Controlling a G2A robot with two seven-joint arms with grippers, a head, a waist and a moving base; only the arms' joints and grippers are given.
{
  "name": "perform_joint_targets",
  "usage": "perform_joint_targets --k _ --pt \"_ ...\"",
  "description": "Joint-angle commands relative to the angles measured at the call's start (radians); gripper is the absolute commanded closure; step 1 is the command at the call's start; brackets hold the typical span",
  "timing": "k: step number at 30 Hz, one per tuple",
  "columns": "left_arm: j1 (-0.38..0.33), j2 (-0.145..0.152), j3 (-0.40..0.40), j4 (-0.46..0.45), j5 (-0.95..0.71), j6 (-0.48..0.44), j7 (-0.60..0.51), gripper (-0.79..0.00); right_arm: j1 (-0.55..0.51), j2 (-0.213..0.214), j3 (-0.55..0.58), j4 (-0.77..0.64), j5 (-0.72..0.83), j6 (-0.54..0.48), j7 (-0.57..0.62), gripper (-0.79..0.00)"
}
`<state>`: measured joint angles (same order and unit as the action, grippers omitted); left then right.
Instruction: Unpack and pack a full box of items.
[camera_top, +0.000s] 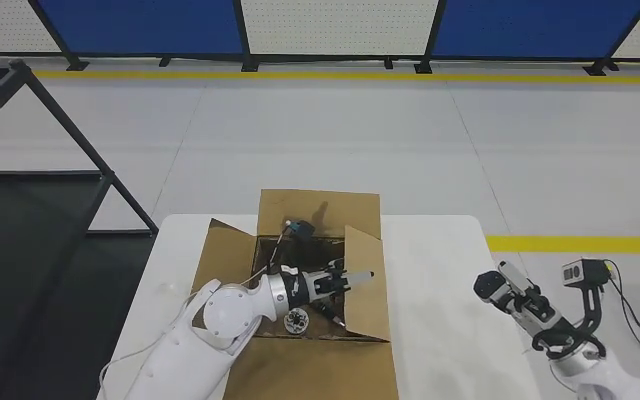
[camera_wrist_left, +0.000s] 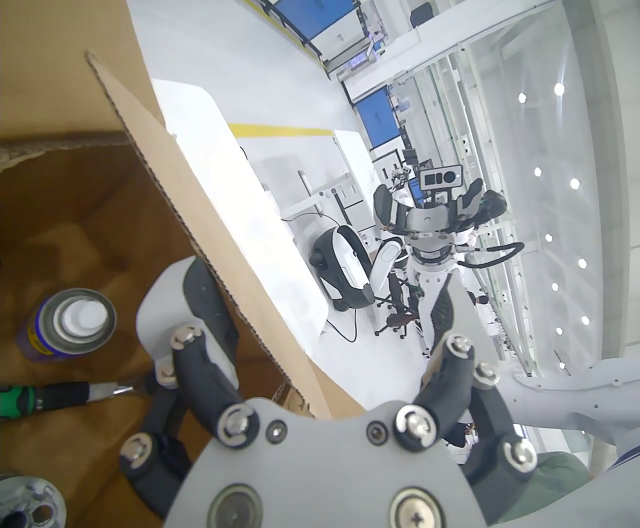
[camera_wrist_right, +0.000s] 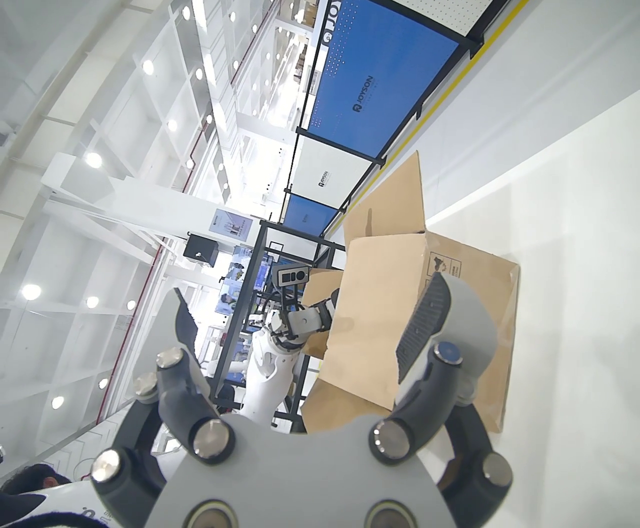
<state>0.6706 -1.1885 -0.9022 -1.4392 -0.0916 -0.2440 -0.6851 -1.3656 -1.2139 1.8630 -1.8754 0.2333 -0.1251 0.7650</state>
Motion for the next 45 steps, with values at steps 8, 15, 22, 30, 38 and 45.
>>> perform_joint_targets --k 8,15,22,30,38,45 --pt "0.000 0.000 0.000 0.000 0.000 0.000 0.000 -0.785 0.000 0.000 0.000 0.000 -0.002 0.001 -0.002 -0.785" --pt "0.000 0.000 0.000 0.000 0.000 0.000 0.000 -0.785 0.000 0.000 0.000 0.000 -0.002 0.001 -0.002 -0.785" --pt "0.000 0.000 0.000 0.000 0.000 0.000 0.000 -0.785 0.000 0.000 0.000 0.000 -0.002 0.001 -0.002 -0.785" --pt "0.018 0.004 -0.024 -0.053 0.039 0.007 0.013 -0.785 -0.001 0.004 -0.016 -0.014 0.008 -0.006 -0.006 -0.785" --pt "-0.004 -0.004 -0.015 -0.070 0.056 0.044 -0.023 -0.785 0.006 0.014 -0.008 -0.011 0.015 0.000 0.007 -0.785" --pt "-0.004 -0.004 -0.015 -0.070 0.056 0.044 -0.023 -0.785 0.006 0.014 -0.008 -0.011 0.015 0.000 0.007 -0.785"
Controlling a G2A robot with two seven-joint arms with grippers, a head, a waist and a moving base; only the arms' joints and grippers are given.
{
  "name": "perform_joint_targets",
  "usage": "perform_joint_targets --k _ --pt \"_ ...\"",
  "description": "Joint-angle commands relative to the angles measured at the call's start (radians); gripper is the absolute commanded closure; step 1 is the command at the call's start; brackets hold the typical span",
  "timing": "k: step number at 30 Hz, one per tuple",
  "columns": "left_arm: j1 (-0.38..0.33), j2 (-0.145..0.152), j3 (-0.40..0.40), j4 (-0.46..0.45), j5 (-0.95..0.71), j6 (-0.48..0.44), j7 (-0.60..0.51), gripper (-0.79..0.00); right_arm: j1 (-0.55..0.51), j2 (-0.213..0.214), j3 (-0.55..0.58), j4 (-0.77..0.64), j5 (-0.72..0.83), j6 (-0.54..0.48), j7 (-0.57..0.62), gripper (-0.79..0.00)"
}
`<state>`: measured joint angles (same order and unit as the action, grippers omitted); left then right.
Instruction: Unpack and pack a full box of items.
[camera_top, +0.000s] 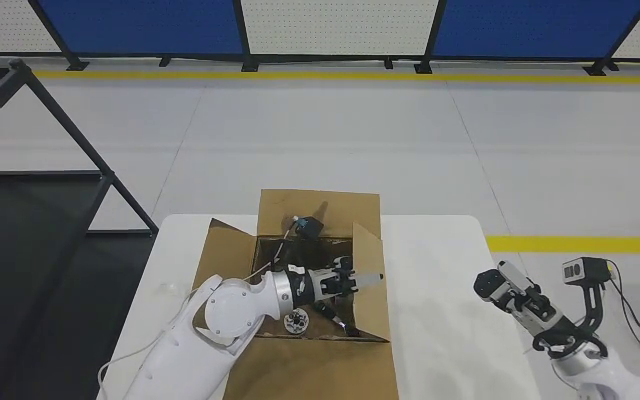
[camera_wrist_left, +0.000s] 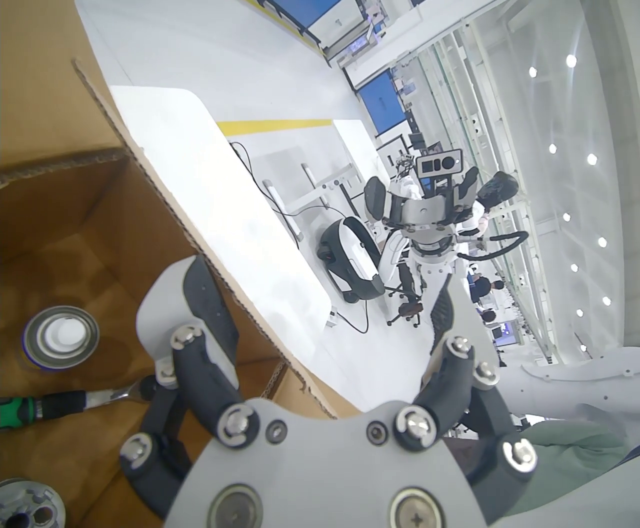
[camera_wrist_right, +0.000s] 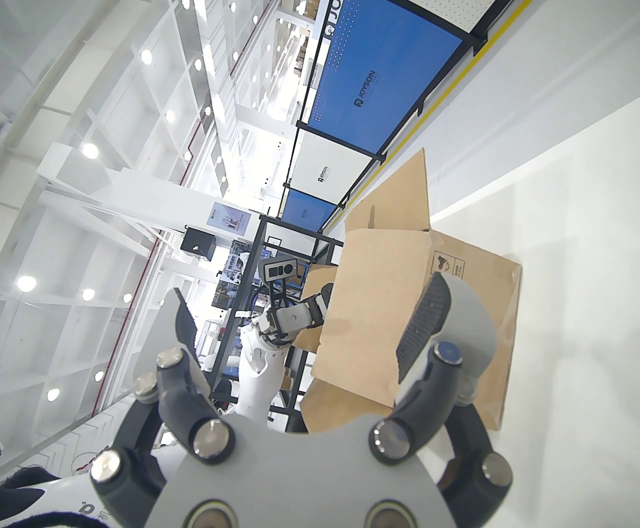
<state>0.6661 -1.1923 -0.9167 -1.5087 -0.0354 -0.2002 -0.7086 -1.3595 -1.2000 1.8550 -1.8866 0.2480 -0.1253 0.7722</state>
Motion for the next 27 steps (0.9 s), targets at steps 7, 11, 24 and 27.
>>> perform_joint_targets --k 7,11,24,27 --pt "0.003 0.000 0.001 -0.001 -0.001 0.000 0.003 -0.785 -0.001 0.000 0.001 -0.001 0.000 0.000 -0.004 -0.785" --pt "-0.002 -0.006 0.006 -0.021 0.016 0.016 0.017 -0.785 -0.020 0.003 -0.008 -0.017 0.020 -0.018 0.010 -0.785" --pt "-0.059 -0.035 0.053 0.020 0.021 0.040 0.035 -0.785 -0.013 0.013 -0.032 0.002 0.015 -0.031 0.066 -0.785" --pt "-0.059 -0.035 0.053 0.020 0.021 0.040 0.035 -0.785 -0.013 0.013 -0.032 0.002 0.015 -0.031 0.066 -0.785"
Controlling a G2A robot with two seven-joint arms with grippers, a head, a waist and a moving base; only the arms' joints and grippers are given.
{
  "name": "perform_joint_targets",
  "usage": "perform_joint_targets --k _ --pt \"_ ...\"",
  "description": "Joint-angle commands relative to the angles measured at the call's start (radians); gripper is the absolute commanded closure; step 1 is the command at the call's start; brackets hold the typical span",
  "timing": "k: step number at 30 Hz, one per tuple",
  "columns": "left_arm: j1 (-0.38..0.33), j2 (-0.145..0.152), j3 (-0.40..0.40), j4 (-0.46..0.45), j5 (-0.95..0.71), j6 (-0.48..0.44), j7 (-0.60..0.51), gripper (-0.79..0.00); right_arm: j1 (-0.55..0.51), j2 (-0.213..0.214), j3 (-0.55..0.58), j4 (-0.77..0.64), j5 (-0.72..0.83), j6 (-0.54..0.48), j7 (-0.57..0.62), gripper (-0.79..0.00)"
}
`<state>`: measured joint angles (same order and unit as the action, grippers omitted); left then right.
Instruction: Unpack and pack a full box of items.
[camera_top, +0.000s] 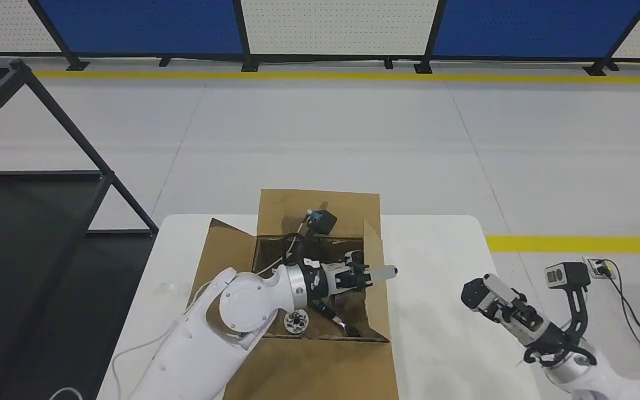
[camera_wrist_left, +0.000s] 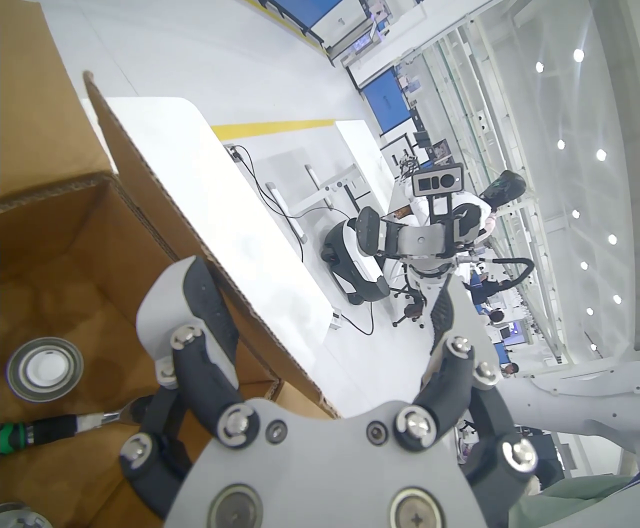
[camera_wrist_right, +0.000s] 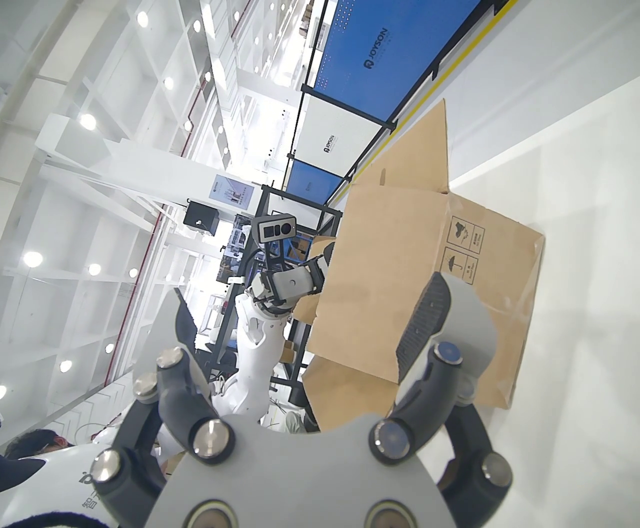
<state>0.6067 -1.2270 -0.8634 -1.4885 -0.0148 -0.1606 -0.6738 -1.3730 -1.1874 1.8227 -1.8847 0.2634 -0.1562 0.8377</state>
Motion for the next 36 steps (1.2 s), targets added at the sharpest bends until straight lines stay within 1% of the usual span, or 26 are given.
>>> perform_joint_targets --k 1,5,7,10,15,19,22,32,36 --pt "0.000 0.000 0.000 0.000 0.000 0.000 0.000 -0.785 -0.001 0.000 -0.001 -0.001 0.004 0.000 -0.003 -0.785" --pt "0.007 -0.003 -0.004 -0.011 0.011 0.008 0.021 -0.785 -0.010 0.003 0.000 -0.007 0.044 0.001 0.021 -0.785" --pt "-0.013 -0.010 0.004 -0.003 0.009 0.009 0.017 -0.785 -0.012 0.007 0.007 -0.006 0.071 0.003 0.048 -0.785" --pt "-0.063 -0.027 0.033 0.036 -0.001 0.002 0.007 -0.785 -0.018 0.011 0.023 -0.003 0.111 0.006 0.080 -0.785" --pt "-0.161 -0.069 0.099 0.140 -0.045 -0.032 -0.005 -0.785 -0.033 0.018 0.059 -0.004 0.178 0.008 0.109 -0.785" --pt "-0.233 -0.111 0.159 0.245 -0.099 -0.073 -0.019 -0.785 -0.052 0.024 0.086 -0.014 0.232 0.015 0.149 -0.785" --pt "-0.272 -0.140 0.197 0.318 -0.133 -0.096 -0.029 -0.785 -0.061 0.027 0.099 -0.023 0.231 0.019 0.157 -0.785" --pt "-0.272 -0.140 0.197 0.318 -0.133 -0.096 -0.029 -0.785 -0.062 0.027 0.090 -0.034 0.239 0.021 0.150 -0.785" --pt "-0.250 -0.140 0.184 0.309 -0.124 -0.089 -0.008 -0.785 -0.051 0.031 0.065 -0.067 0.270 0.055 0.177 -0.785"
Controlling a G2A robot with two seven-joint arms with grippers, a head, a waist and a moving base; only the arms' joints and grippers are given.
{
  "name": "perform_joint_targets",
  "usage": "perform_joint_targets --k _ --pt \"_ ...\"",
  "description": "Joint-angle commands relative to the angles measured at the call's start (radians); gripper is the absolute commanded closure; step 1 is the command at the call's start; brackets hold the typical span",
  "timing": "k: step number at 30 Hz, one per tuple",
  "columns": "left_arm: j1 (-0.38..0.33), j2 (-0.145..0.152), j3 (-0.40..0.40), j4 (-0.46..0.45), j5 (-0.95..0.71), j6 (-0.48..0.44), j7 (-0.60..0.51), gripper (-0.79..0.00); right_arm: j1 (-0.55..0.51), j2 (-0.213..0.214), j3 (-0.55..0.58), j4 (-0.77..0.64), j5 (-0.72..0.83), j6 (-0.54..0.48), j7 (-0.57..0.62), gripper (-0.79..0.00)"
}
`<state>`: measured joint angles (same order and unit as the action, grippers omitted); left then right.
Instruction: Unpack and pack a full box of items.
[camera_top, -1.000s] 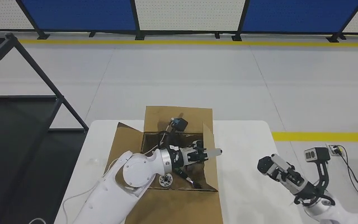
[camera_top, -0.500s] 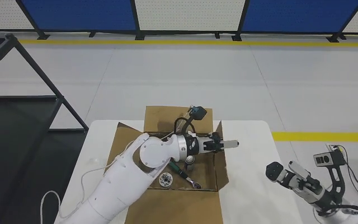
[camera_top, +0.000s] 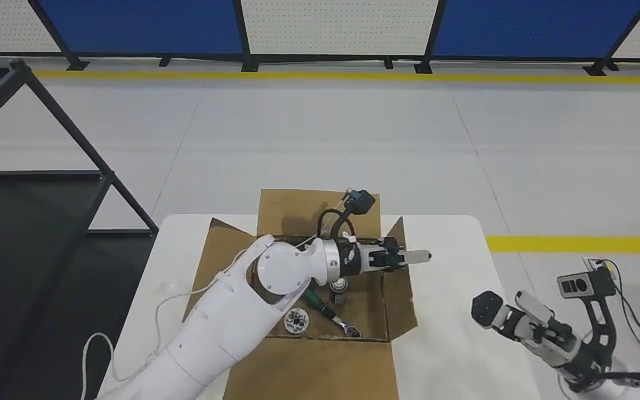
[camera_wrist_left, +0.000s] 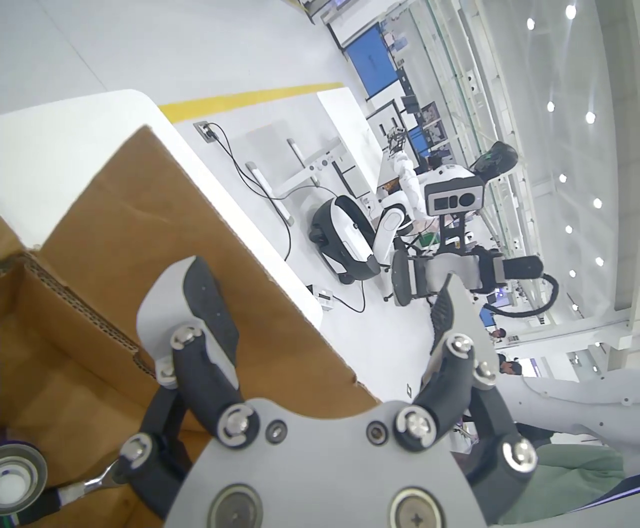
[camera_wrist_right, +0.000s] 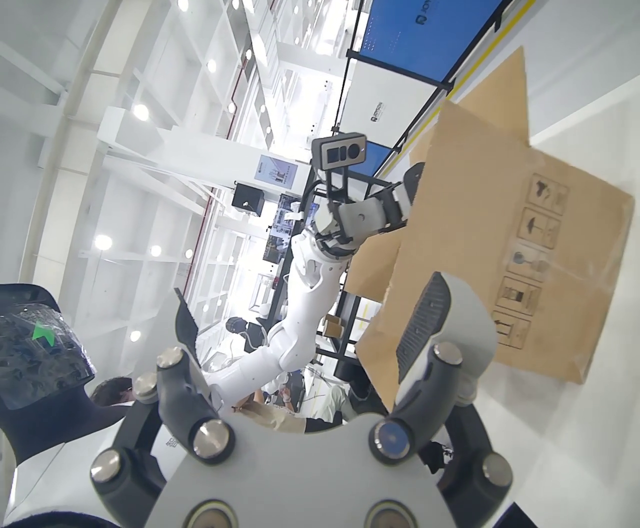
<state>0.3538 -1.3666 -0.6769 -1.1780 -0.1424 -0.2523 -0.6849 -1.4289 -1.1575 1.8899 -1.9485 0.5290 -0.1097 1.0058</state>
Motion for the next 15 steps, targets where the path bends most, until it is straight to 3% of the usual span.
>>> perform_joint_targets --k 1,6,15 --pt "0.002 -0.003 -0.001 -0.001 0.008 0.008 0.003 -0.785 0.012 0.003 -0.006 -0.007 0.006 0.018 0.018 -0.785" --pt "-0.026 -0.032 0.022 0.045 -0.005 0.015 0.009 -0.785 0.025 0.012 -0.020 -0.031 0.028 0.065 0.067 -0.785" --pt "-0.104 -0.106 0.083 0.214 -0.051 -0.002 -0.010 -0.785 0.015 0.027 -0.037 -0.062 -0.005 0.087 0.134 -0.785"
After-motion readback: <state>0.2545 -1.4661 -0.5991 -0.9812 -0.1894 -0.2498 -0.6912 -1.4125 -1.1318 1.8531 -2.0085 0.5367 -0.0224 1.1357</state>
